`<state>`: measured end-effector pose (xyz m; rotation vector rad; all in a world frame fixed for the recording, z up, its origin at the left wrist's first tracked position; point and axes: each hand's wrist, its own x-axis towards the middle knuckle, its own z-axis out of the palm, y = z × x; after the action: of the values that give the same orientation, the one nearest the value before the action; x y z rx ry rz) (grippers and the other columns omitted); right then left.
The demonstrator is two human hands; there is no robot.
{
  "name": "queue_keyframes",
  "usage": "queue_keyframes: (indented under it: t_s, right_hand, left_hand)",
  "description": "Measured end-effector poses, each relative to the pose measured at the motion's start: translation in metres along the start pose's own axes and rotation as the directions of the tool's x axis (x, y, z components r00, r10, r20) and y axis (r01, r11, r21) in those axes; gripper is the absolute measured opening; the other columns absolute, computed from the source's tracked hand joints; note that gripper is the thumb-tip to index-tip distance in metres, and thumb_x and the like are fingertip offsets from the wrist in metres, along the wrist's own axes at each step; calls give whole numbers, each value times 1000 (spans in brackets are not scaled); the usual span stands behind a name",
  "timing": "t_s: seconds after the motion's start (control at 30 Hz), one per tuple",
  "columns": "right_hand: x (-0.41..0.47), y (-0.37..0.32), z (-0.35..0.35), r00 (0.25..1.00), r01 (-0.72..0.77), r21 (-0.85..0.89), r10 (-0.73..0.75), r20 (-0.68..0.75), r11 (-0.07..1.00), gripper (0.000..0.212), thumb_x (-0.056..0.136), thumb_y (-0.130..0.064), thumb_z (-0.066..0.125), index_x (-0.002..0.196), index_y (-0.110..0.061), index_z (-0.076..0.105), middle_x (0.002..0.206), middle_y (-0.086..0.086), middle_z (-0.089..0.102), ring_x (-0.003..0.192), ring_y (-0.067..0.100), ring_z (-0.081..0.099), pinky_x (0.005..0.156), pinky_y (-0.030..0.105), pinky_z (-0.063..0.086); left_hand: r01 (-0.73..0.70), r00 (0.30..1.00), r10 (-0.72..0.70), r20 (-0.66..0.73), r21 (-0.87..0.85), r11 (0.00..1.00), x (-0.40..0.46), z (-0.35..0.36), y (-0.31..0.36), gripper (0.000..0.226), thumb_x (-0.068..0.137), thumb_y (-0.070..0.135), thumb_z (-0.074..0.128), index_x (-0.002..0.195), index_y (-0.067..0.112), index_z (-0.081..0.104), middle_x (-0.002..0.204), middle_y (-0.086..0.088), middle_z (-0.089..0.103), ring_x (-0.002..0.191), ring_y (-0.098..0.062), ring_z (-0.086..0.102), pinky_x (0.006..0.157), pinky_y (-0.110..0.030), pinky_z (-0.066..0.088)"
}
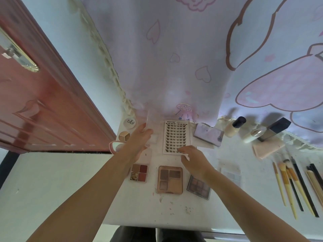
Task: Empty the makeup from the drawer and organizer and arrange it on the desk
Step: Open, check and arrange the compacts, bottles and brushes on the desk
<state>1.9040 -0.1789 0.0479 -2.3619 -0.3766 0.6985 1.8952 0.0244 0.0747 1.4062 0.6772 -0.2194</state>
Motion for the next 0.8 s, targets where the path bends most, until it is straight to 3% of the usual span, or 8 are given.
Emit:
queue_keyframes:
  t_s: [0.17, 0.27, 0.37, 0.47, 0.53, 0.6, 0.7, 0.8]
  right_hand:
    - [-13, 0, 16, 979, 162, -176, -136, 153, 971, 42, 92, -29, 55, 132, -21, 44, 144, -3, 35, 132, 18, 37, 107, 28, 34]
    - [-20, 4, 26, 936, 278, -414, -149, 318, 867, 67, 85, -47, 59, 140, -21, 30, 156, 2, 14, 143, 24, 17, 116, 37, 21]
    - [-24, 12, 39, 913, 374, -597, -170, 370, 710, 85, 80, -59, 60, 144, -19, 20, 158, 6, -1, 146, 25, 0, 119, 43, 5]
    - [-26, 17, 48, 903, 427, -621, -276, 329, 657, 75, 81, -54, 60, 139, -17, 28, 154, 9, 16, 142, 26, 14, 118, 40, 12]
    - [-27, 16, 49, 899, 439, -602, -322, 298, 668, 67, 83, -49, 59, 135, -15, 33, 148, 7, 25, 136, 26, 25, 114, 36, 20]
    - [-28, 14, 48, 904, 428, -560, -326, 277, 710, 64, 81, -47, 59, 132, -16, 36, 143, 5, 29, 131, 24, 29, 110, 33, 27]
    - [-32, 7, 34, 927, 374, -417, -317, 201, 828, 64, 78, -47, 63, 130, -19, 38, 140, -1, 33, 129, 19, 31, 107, 28, 30]
    - [-41, -7, 13, 929, 370, -262, -349, 124, 891, 62, 76, -46, 67, 128, -25, 38, 140, -9, 32, 128, 11, 29, 103, 24, 34]
  left_hand:
    - [-22, 999, 23, -43, 38, 999, -3, -5, 1, 24, 89, 16, 48, 106, 29, 59, 97, 2, 58, 85, -11, 52, 82, -34, 42]
    - [-20, 997, 27, -70, 101, 995, -4, -7, 3, 47, 87, 20, 48, 134, 18, 48, 104, 5, 58, 98, -16, 55, 93, -36, 43]
    - [-83, 986, 113, -120, 230, 970, -12, -10, 11, 52, 93, 14, 43, 143, 16, 32, 94, 10, 50, 94, -11, 48, 87, -29, 34]
    - [-191, 952, 260, -162, 350, 917, -32, -8, 12, 51, 94, 16, 46, 143, 22, 33, 117, 11, 45, 104, 0, 46, 86, -22, 36]
    - [-291, 918, 356, -174, 316, 903, -49, -5, -2, 41, 94, 11, 46, 134, 22, 44, 111, 14, 51, 85, 15, 52, 71, -6, 42]
    - [-325, 904, 395, -163, 338, 883, -68, -1, -22, 29, 94, 6, 46, 116, 22, 55, 99, 13, 57, 81, 7, 56, 67, -3, 42]
    - [-250, 942, 298, -152, 275, 929, -83, 5, -58, 21, 95, 6, 45, 96, 21, 60, 93, -1, 62, 81, -11, 57, 70, -16, 46]
    - [33, 999, -33, -23, -4, 999, -87, 8, -78, 26, 98, 28, 46, 112, 12, 61, 104, -10, 65, 91, -17, 60, 83, -29, 50]
